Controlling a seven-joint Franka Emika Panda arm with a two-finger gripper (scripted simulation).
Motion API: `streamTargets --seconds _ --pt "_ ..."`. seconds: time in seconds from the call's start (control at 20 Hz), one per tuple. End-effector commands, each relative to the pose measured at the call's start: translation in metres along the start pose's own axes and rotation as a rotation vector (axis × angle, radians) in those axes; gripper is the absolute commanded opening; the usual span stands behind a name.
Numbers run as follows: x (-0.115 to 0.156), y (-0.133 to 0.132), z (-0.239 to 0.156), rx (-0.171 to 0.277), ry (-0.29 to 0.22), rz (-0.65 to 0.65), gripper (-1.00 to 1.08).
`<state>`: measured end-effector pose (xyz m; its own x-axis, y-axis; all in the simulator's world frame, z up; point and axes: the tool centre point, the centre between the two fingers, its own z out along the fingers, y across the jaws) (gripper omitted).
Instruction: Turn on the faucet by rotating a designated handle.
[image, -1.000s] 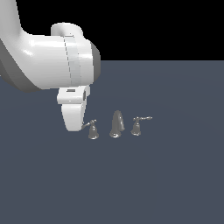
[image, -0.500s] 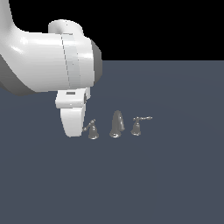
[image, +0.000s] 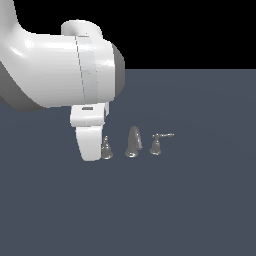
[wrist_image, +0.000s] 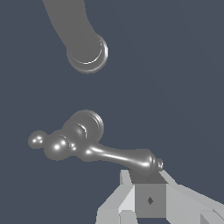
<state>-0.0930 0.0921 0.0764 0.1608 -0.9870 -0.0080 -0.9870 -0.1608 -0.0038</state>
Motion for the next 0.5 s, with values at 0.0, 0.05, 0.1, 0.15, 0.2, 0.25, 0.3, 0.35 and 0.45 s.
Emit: streamTargets --seconds 0.0,0.05,0.1,0.15,0.2,0.25,0.3,0.35,0.45 --pt "0.012 -0.001 0.0 -0.001 0.002 0.008 -1.0" --pt "0.018 -0.002 0.0 -0.001 0.003 0.012 -1.0" --pt "0.025 -0.003 0.0 -0.001 0.003 0.015 -1.0" --pt "0.031 -0.004 0.0 -0.002 0.004 0.018 -1.0" --pt "0.038 -0.005 0.0 -0.002 0.005 0.021 -1.0" --pt "0.044 -0.006 -0.001 -0.002 0.006 0.025 -1.0" --pt "0.051 -0.007 -0.001 -0.003 0.006 0.028 -1.0" --pt "0.057 -0.007 -0.001 -0.003 0.007 0.031 -1.0" --pt "0.064 -0.008 -0.001 -0.004 0.008 0.034 -1.0"
